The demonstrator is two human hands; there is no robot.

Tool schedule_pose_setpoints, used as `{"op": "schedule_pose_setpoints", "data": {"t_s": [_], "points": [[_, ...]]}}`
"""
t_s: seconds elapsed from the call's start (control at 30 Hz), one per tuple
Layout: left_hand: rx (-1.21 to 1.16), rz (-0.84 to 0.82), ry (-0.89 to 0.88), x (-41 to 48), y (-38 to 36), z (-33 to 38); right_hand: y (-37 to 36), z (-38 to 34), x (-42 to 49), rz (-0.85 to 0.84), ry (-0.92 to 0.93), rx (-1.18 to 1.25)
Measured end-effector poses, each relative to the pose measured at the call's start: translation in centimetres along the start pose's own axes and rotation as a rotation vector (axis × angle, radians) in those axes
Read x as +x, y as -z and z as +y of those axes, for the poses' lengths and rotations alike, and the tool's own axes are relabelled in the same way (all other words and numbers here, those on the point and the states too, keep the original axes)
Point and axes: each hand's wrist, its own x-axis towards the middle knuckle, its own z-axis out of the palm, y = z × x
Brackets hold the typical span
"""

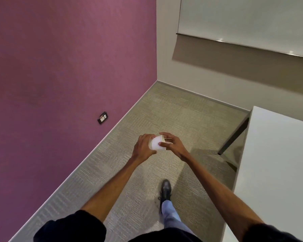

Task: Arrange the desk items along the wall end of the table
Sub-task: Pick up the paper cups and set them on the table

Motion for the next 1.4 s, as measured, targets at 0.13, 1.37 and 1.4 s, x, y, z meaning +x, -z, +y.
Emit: {"op": "schedule_pose_setpoints", "data": {"t_s": [0.13, 1.37, 1.4], "points": [[0.029, -0.019, -0.011, 7.0, -0.1, 0.7, 3.0, 0.0, 5.9, 0.036, -0.032, 0.075], [-0.014, -0.509, -0.506, 71.1, -20.6, 38.1, 57.9, -4.0, 40.3, 0.786, -0.216, 0.296], [-0.02, -0.528, -0.522, 72.2, -21.2, 39.4, 59.4, -4.2, 40.7, 0.82, -0.22, 0.31]]}}
